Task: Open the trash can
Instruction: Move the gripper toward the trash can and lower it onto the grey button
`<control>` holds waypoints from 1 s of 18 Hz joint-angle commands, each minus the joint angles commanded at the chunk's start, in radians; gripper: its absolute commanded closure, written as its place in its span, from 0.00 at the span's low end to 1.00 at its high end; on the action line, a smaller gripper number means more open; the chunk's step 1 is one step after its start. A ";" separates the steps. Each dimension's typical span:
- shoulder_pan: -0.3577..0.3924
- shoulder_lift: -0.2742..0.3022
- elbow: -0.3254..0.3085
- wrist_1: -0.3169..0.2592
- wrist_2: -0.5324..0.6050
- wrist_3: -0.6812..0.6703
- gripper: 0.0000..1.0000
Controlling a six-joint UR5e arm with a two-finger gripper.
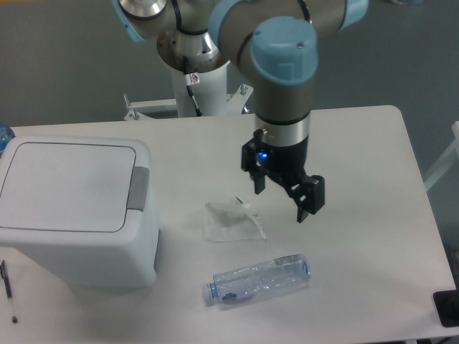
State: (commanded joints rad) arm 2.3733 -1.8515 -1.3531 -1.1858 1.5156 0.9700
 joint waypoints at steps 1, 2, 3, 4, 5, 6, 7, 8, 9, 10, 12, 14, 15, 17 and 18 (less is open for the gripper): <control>-0.017 0.002 0.005 -0.002 0.003 -0.037 0.00; -0.028 0.002 0.006 -0.003 0.005 -0.072 0.00; -0.038 0.003 0.009 -0.014 0.003 -0.114 0.00; -0.057 0.003 0.020 -0.035 0.003 -0.147 0.00; -0.068 0.002 0.038 -0.064 0.003 -0.165 0.00; -0.071 0.000 0.055 -0.092 0.002 -0.172 0.00; -0.072 0.000 0.063 -0.115 -0.002 -0.194 0.00; -0.080 0.000 0.065 -0.121 -0.014 -0.226 0.00; -0.089 0.003 0.063 -0.123 -0.041 -0.241 0.00; -0.098 0.006 0.069 -0.124 -0.073 -0.252 0.00; -0.106 0.006 0.078 -0.153 -0.087 -0.269 0.00; -0.120 0.006 0.081 -0.178 -0.095 -0.309 0.00; -0.132 0.008 0.081 -0.189 -0.107 -0.321 0.00; -0.134 0.008 0.081 -0.216 -0.126 -0.347 0.00; -0.134 0.008 0.081 -0.221 -0.136 -0.384 0.00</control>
State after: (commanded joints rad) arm 2.2396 -1.8438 -1.2717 -1.4066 1.3792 0.5864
